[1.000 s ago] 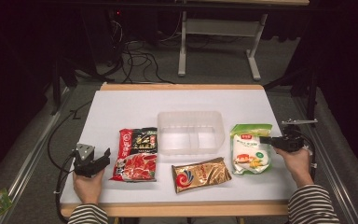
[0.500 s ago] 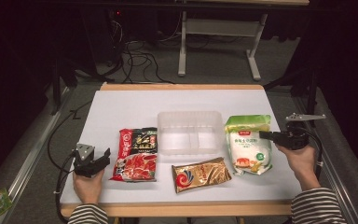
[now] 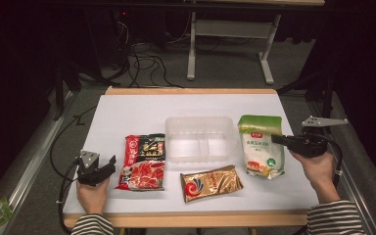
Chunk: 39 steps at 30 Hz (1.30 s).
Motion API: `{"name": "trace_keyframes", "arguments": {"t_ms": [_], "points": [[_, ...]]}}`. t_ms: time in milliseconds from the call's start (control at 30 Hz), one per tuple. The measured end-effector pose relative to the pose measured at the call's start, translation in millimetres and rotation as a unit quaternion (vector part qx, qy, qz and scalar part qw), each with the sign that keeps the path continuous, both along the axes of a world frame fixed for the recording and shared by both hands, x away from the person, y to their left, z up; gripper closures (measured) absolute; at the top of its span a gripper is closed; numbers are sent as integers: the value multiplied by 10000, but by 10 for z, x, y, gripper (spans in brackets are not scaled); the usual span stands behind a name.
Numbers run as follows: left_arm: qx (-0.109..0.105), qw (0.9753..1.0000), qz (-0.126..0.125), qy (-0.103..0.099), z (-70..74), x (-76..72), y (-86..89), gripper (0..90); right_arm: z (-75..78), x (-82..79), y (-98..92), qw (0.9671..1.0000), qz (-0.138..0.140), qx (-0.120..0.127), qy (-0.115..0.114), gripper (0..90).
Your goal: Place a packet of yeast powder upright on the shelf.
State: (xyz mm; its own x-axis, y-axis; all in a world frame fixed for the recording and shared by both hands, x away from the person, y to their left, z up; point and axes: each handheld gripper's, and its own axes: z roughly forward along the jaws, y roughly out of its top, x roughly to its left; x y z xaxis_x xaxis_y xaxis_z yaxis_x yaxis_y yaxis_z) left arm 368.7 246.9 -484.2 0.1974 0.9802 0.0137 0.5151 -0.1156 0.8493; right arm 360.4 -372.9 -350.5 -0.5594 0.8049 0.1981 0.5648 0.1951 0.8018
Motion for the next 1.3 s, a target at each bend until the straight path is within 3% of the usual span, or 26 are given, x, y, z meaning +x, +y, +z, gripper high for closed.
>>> {"name": "trace_keyframes", "arguments": {"t_ms": [733, 1300], "points": [[-21, 10000, -2, 22, 0, 4, 3, 366, 170, -142, 43, 9998, -7, 74, -192, 900], [-12, 10000, 5, 6, 0, 1, 1, 364, 316, -262, 141, 9988, 154, 175, -441, 900]]}}
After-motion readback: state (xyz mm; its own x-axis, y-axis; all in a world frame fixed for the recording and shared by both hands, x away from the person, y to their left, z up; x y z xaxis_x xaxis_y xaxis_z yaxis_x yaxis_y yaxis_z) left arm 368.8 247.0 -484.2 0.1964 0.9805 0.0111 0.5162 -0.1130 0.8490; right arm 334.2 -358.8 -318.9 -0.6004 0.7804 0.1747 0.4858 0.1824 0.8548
